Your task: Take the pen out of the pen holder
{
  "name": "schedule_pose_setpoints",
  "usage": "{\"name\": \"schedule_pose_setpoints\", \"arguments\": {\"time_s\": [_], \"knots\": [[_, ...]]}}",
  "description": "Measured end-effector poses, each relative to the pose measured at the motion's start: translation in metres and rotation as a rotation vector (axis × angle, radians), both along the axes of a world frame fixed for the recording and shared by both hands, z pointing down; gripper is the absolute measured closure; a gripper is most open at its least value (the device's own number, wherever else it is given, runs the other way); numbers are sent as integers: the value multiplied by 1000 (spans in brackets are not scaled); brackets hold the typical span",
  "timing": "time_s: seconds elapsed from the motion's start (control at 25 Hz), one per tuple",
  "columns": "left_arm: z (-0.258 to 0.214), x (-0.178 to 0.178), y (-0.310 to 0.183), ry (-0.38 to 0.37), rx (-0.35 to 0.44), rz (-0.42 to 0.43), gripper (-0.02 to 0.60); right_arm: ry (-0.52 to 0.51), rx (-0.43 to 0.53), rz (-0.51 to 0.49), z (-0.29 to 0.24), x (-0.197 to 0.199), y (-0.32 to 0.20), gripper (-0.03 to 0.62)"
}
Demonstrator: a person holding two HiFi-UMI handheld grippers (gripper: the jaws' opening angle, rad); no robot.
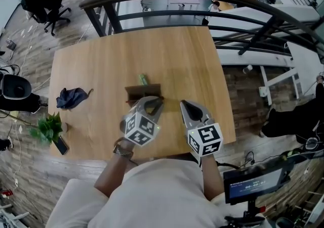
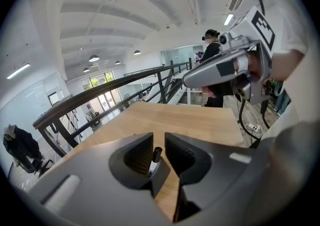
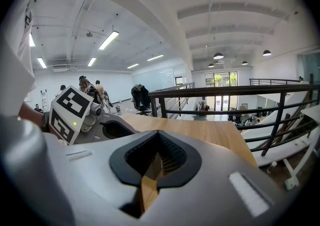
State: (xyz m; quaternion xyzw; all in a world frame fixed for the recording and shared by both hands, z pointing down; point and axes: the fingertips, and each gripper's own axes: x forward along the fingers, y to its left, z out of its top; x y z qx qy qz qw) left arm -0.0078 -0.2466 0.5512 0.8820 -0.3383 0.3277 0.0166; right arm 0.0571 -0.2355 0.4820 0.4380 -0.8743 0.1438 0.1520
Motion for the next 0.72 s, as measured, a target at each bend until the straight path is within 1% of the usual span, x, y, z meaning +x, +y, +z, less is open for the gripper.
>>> {"name": "schedule_pose_setpoints", "arguments": {"time_s": [0.32, 0.48, 0.72], "knots": [[21, -4, -5, -78, -32, 12, 506, 3, -30, 4, 11, -2, -2, 591], [34, -5, -5, -118, -47, 31, 506, 4, -45, 4, 17, -3, -2, 591], [50, -5, -8, -156, -68, 54, 499, 6, -60, 3, 23, -5, -5, 591]]}}
